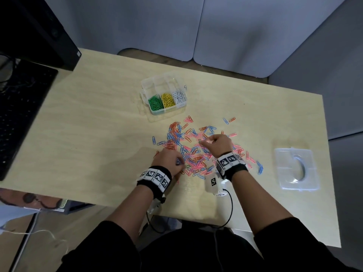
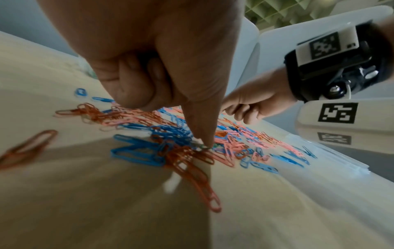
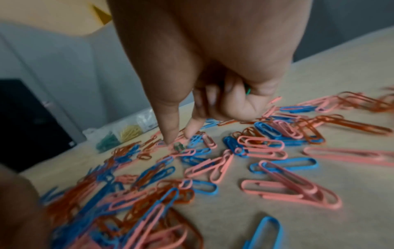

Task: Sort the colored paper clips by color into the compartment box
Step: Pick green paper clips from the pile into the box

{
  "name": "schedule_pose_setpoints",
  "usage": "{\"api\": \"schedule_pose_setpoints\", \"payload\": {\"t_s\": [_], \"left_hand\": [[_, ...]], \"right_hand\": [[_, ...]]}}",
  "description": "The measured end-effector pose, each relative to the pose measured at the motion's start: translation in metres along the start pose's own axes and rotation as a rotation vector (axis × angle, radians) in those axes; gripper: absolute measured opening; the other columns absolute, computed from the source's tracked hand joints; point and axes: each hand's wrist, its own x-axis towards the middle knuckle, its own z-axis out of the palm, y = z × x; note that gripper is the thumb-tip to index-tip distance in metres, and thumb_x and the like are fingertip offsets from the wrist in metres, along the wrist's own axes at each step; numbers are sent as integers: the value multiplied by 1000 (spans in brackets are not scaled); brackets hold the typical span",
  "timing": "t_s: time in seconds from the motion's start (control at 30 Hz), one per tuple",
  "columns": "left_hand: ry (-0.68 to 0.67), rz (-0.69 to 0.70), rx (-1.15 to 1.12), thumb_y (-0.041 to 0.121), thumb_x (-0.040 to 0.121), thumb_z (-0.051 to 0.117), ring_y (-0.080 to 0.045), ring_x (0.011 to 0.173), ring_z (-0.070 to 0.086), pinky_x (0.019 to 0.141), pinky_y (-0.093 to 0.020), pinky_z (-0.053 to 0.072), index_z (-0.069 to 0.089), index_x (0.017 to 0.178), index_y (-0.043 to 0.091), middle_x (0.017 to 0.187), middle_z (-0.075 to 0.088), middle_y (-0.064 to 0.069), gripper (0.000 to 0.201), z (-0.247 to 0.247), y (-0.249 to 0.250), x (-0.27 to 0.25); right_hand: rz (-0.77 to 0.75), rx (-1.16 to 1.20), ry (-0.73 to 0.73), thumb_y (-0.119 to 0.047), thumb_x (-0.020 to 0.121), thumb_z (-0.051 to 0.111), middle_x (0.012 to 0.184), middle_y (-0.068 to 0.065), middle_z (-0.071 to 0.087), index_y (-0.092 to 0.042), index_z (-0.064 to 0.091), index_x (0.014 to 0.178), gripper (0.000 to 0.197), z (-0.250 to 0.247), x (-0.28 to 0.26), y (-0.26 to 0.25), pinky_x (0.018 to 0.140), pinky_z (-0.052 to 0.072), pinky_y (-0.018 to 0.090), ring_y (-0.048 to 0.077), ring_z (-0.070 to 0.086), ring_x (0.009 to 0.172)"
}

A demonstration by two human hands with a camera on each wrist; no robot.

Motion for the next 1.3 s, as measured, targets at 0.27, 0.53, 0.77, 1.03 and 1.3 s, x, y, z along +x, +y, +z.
{"api": "schedule_pose_setpoints", "payload": {"t_s": [0.27, 0.53, 0.77, 1.03, 1.3], "left_hand": [[-41, -80, 7, 29, 79, 77, -11, 78, 66, 77, -27, 56, 76, 79, 23, 82, 72, 8, 6, 12, 10, 7], [17, -96, 81, 32, 95, 53, -26, 78, 62, 71, -33, 51, 63, 89, 18, 85, 67, -3, 18, -3, -10, 6], [125, -184, -218, 26, 103, 39, -37, 82, 58, 71, -39, 41, 56, 81, 3, 88, 63, -26, 36, -17, -42, 0], [242, -103, -433, 32, 97, 54, -18, 55, 39, 53, -30, 32, 46, 71, 8, 60, 47, -6, 37, -13, -40, 8], [146, -187, -438, 24, 101, 43, -33, 89, 64, 74, -34, 46, 57, 116, 14, 103, 67, -16, 22, -9, -1, 52]], "right_hand": [[-121, -99, -13, -24, 83, 72, 66, -4, 61, -16, 66, 72, 15, 11, 5, -3, 63, 48, 25, 15, 58, 66], [85, 536, -359, 3, 95, 51, 69, 5, 59, -7, 68, 103, 21, -15, -3, 23, 52, 38, 24, 14, 47, 56], [232, 788, -739, -3, 92, 36, 60, 0, 39, -2, 62, 106, 29, 33, -50, 3, 40, 23, 19, 10, 28, 44], [234, 590, -553, -13, 99, 51, 57, -4, 33, -5, 71, 111, 25, 29, -81, 37, 46, 20, 21, 12, 25, 48], [310, 939, -246, 0, 102, 34, 60, -2, 33, 2, 57, 124, 31, -46, -32, 58, 40, 25, 16, 6, 31, 44]]}}
